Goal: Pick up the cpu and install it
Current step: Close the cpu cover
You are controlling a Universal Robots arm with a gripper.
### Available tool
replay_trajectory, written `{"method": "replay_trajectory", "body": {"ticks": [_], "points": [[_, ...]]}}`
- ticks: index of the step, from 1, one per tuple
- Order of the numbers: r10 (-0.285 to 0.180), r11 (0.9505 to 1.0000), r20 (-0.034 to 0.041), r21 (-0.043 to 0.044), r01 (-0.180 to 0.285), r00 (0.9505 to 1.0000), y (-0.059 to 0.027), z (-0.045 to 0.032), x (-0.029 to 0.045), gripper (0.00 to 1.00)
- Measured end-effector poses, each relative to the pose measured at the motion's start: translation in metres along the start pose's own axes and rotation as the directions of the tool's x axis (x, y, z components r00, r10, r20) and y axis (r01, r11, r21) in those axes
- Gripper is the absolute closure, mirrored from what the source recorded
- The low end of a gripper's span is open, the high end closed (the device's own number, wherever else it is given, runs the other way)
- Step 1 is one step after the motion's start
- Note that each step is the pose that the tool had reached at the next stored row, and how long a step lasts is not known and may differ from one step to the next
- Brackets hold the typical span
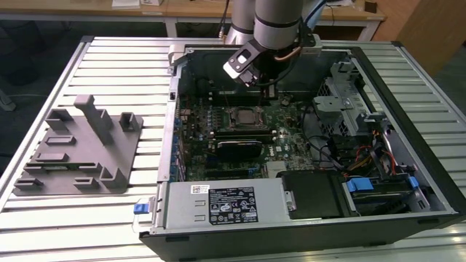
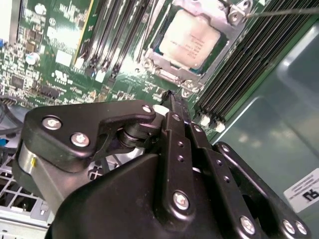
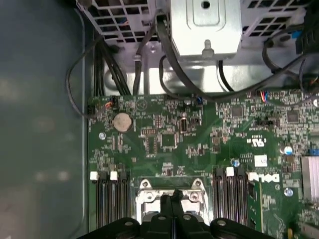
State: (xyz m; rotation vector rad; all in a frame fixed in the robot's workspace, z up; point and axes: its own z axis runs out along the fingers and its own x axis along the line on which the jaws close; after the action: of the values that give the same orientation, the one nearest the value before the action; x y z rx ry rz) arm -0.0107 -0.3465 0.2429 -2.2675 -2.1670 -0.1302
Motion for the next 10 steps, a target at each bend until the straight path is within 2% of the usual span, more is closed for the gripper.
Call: {"method": "replay_trajectory", "body": {"ticks": [7,8,9,10], "points": [[0.002,1.0,0.0,0.0001,-0.002,1.0,-0.0016,-0.0001,-0.0001,0.89],[0.002,1.0,0.0001,0.0039,-0.002,1.0,-0.0015,0.0,-0.0001,0.89],[0.003,0.9999,0.0014,0.0143,-0.003,1.0,-0.0015,0.0003,-0.0001,0.89],[0.004,0.9996,0.0035,0.029,-0.004,1.0,-0.0013,0.0004,-0.0001,0.89]]}}
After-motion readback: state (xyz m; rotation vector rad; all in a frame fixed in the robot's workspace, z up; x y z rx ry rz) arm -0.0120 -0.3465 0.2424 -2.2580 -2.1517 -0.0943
